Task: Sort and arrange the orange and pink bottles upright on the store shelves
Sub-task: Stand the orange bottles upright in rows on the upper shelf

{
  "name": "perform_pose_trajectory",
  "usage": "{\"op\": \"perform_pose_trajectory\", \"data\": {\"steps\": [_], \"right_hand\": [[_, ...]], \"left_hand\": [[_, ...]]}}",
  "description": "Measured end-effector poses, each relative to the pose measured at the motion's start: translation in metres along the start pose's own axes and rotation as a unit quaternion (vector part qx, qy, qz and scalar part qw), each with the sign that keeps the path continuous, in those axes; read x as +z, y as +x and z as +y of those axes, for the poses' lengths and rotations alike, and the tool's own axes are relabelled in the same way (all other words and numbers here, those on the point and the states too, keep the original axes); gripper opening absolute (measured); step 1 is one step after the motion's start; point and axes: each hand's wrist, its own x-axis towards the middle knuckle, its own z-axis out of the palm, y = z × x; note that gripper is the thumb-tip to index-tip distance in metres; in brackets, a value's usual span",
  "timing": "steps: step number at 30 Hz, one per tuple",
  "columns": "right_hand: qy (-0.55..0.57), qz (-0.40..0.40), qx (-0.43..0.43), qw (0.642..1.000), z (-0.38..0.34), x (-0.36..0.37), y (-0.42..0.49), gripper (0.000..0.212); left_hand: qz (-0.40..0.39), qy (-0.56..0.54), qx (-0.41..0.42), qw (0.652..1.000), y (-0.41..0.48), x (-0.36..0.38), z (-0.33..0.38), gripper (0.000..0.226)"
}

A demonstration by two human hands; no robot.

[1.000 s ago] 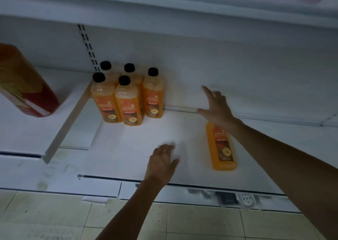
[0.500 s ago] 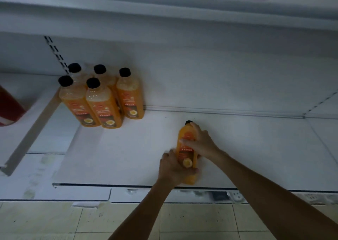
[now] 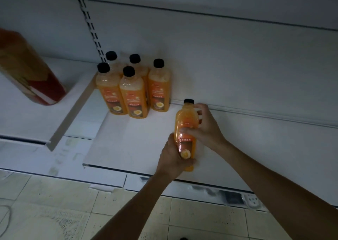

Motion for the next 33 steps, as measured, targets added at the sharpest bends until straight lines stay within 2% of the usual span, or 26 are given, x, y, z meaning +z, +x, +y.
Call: {"op": "perform_pose_trajectory", "data": {"steps": [4, 10, 13, 15, 17, 19, 23, 26, 33], "right_hand": [[-0.051, -0.008, -0.086, 0.995, -0.037, 0.012, -0.003, 0.083], [-0.127, -0.019, -0.123, 0.984, -0.062, 0.030, -0.017, 0.084], [-0.157, -0.018, -0.148, 0.976, -0.066, 0.041, -0.020, 0.084], [-0.169, -0.005, -0.167, 0.971, -0.067, 0.046, -0.015, 0.080], [-0.168, 0.011, -0.174, 0.970, -0.068, 0.049, -0.007, 0.077], [-0.158, 0.019, -0.180, 0.971, -0.069, 0.052, 0.002, 0.075], [-0.137, 0.052, -0.176, 0.973, -0.074, 0.060, 0.029, 0.074], [-0.112, 0.071, -0.117, 0.984, -0.079, 0.063, 0.051, 0.075], [-0.072, 0.111, -0.103, 0.986, -0.079, 0.074, 0.070, 0.077]], "left_hand": [[0.039, -0.040, 0.034, 0.998, 0.004, -0.025, -0.007, 0.095], [0.149, -0.069, 0.051, 0.985, 0.007, -0.034, -0.018, 0.083], [0.177, -0.068, 0.050, 0.981, 0.013, -0.040, -0.024, 0.081], [0.183, -0.025, 0.038, 0.982, 0.017, -0.044, -0.026, 0.079], [0.188, 0.101, 0.029, 0.976, 0.022, -0.050, -0.032, 0.078], [0.170, 0.241, 0.020, 0.955, 0.021, -0.060, -0.038, 0.074], [0.042, 0.416, 0.021, 0.908, 0.010, -0.079, -0.054, 0.068], [-0.009, 0.421, 0.020, 0.907, 0.001, -0.081, -0.059, 0.070], [-0.031, 0.429, 0.008, 0.903, 0.003, -0.082, -0.062, 0.069]]}}
